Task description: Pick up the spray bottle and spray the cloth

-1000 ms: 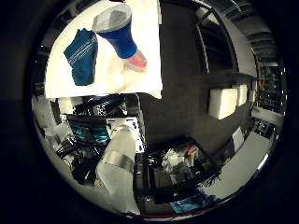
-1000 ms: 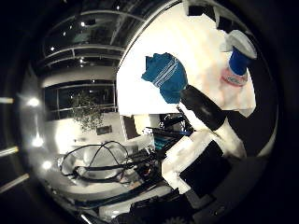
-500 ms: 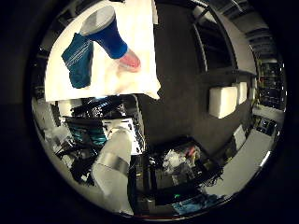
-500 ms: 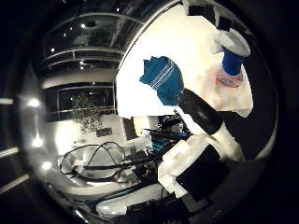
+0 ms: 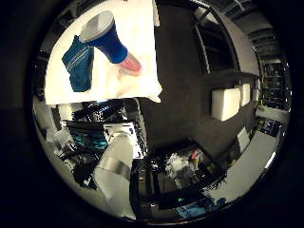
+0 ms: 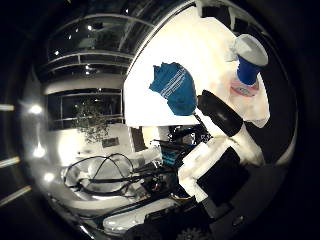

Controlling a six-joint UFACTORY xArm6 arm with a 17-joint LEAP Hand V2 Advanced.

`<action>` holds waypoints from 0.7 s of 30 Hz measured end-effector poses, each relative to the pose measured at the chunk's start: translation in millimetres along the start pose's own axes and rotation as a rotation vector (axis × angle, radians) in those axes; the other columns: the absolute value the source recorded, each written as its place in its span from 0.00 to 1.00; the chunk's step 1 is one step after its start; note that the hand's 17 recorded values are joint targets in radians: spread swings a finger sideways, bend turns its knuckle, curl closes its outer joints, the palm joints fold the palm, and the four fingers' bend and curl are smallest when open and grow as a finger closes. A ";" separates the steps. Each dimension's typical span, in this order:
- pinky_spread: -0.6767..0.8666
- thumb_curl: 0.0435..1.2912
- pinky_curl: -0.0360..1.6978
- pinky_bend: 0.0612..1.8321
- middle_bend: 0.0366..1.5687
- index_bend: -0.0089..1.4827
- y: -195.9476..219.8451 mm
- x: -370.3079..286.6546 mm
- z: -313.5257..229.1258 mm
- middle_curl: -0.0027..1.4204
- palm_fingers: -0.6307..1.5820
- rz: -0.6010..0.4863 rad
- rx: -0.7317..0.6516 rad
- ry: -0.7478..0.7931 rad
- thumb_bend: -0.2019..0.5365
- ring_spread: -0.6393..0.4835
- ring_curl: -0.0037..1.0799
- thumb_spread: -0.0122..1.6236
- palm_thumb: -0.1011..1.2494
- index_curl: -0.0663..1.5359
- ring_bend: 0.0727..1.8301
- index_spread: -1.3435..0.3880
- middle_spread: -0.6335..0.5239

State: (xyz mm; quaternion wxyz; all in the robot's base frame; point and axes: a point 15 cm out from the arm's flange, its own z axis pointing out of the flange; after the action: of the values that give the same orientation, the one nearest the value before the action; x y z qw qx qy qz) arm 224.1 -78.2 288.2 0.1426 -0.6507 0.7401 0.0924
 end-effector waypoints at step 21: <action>0.60 0.24 0.46 0.18 0.28 0.13 0.0 0.0 0.0 0.29 0.43 0.000 0.000 0.000 0.26 0.60 0.31 0.84 0.74 0.28 0.29 0.65 0.54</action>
State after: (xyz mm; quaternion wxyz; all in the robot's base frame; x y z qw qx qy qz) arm 224.1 -78.2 288.2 0.1426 -0.6507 0.7401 0.0924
